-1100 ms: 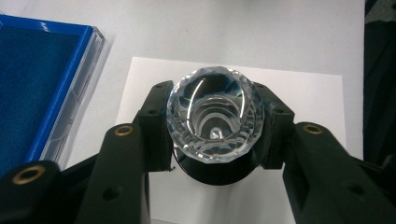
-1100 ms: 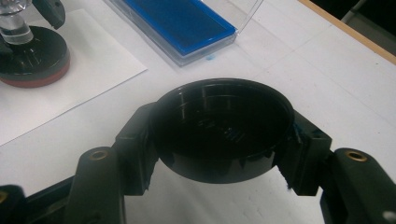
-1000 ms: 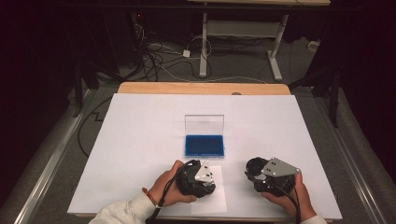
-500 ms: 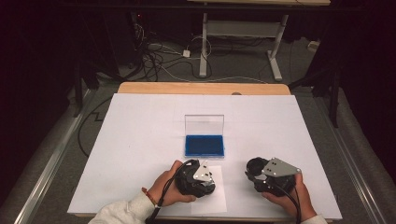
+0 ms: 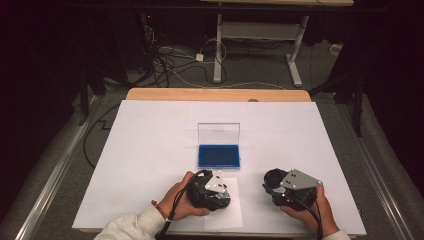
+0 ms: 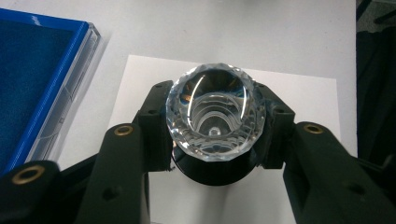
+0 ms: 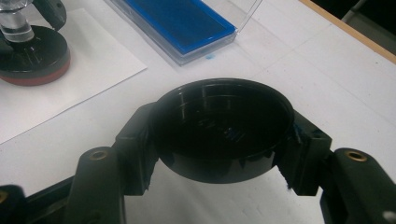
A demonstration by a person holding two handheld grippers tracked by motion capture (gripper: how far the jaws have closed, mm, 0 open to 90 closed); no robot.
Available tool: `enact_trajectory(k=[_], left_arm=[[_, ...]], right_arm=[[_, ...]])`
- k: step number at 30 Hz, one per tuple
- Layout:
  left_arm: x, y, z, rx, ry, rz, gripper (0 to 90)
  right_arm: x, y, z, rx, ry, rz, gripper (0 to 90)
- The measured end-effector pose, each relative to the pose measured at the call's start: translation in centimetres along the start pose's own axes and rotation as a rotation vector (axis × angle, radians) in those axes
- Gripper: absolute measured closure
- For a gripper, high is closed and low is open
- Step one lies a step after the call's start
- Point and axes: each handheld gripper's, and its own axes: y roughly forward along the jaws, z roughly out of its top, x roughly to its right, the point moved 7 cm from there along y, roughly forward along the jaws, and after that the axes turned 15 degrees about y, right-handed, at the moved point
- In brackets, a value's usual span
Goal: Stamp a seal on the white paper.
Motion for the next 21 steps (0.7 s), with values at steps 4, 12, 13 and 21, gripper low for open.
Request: enact_trajectory(k=[4, 12, 13, 21], left_arm=[[0.0, -0.1, 0.0, -0.006, -0.003, -0.006, 54.4], [0.1, -0.2, 0.3, 0.003, -0.022, -0.003, 54.4], [0.0, -0.4, 0.4, 0.022, -0.028, -0.008, 54.4], [-0.7, -3.0, 1.2, 0.083, -0.029, 0.036, 54.5]], right_arm=[[0.0, 0.0, 0.0, 0.000, -0.002, 0.002, 38.5], [-0.1, 0.0, -0.1, -0.004, -0.002, 0.008, 38.5], [0.0, 0.0, -0.1, -0.004, 0.000, 0.006, 38.4], [0.1, -0.2, 0.1, 0.006, 0.000, 0.004, 38.5]])
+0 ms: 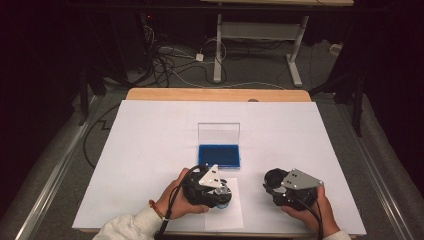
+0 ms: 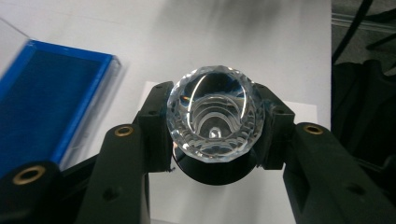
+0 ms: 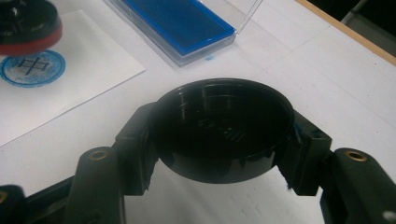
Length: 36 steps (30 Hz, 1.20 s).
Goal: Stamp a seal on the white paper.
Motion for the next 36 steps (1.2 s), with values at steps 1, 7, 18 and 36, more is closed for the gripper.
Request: enact_trajectory(k=[1, 7, 18, 36], left_arm=[[-0.2, -0.3, 0.0, 0.010, -0.007, 0.010, 54.5], [-1.3, -2.3, 0.0, 0.046, -0.030, 0.062, 54.5], [-2.6, -3.9, -0.8, 0.057, -0.063, 0.103, 54.5], [-4.0, -5.6, -2.1, 0.064, -0.095, 0.151, 54.5]], right_arm=[[0.0, 0.0, 0.0, 0.001, -0.001, 0.000, 38.5], [-0.1, 0.0, 0.0, -0.001, 0.001, 0.004, 38.5], [-0.1, 0.1, 0.1, 0.000, -0.005, 0.008, 38.6], [-0.1, 0.4, 0.2, -0.005, -0.014, 0.013, 38.6]])
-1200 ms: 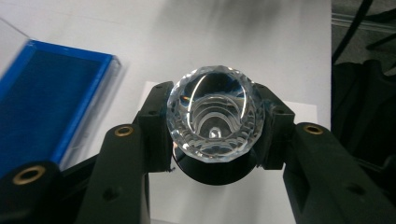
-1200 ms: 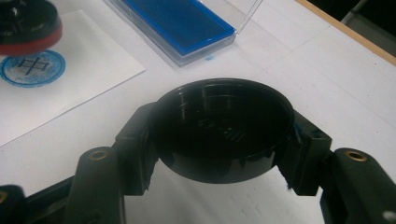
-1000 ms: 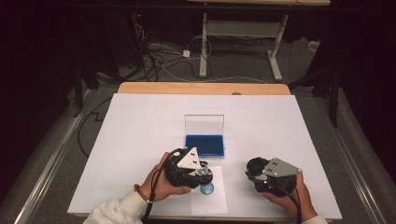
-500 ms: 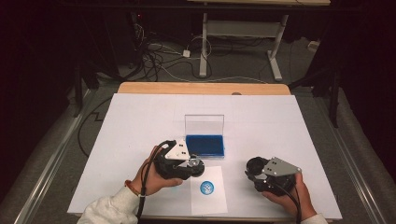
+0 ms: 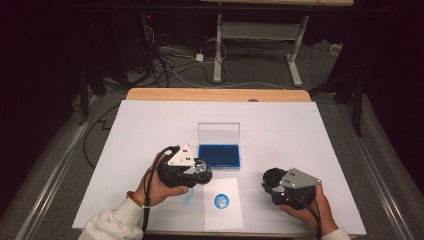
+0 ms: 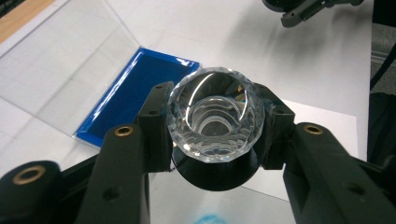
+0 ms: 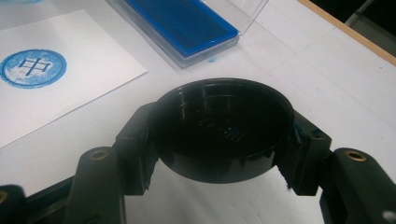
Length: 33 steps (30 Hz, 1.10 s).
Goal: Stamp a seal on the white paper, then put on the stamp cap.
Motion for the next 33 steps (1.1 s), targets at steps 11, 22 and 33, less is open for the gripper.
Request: enact_trajectory(k=[11, 22, 33], left_arm=[[-1.3, -1.3, -1.3, 0.000, -0.038, 0.047, 54.4], [-2.5, -1.9, -2.0, 0.021, -0.082, 0.073, 54.5], [-2.3, -1.0, 0.1, 0.067, -0.069, 0.056, 54.4]], right_arm=[[0.0, 0.6, 0.1, -0.011, -0.005, 0.014, 38.6], [-0.6, 1.8, 1.2, -0.006, 0.005, 0.045, 38.7], [-4.3, 4.7, 4.4, -0.018, -0.015, 0.174, 38.7]])
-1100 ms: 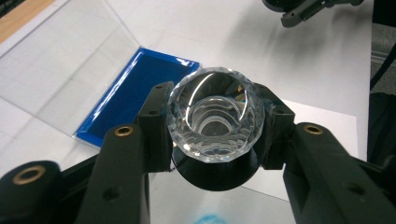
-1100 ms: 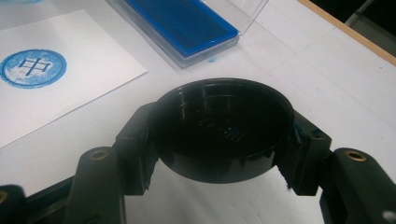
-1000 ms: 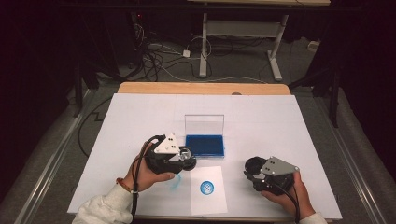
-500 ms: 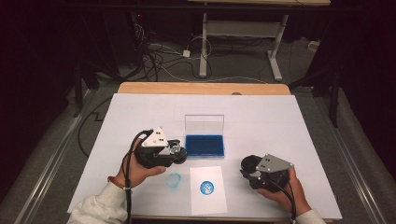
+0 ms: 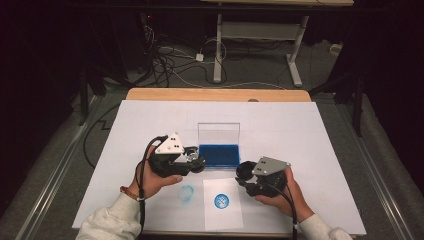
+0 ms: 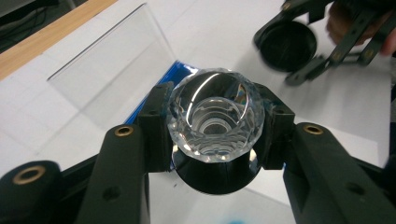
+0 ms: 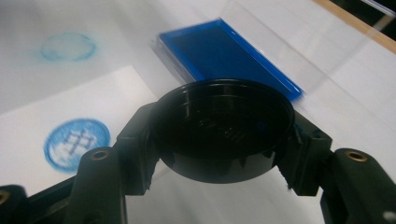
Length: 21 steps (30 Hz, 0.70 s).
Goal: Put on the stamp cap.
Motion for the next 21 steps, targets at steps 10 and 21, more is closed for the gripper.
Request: enact_trajectory(k=[10, 21], left_arm=[[1.1, 1.3, 1.5, 0.031, 0.024, -0.049, 54.4], [1.2, 2.1, 2.3, 0.071, 0.010, -0.070, 54.4]], right_arm=[[-3.0, 2.8, 2.0, -0.013, -0.013, 0.079, 38.8], [-4.7, 4.0, 3.3, 0.007, 0.011, 0.125, 38.8]])
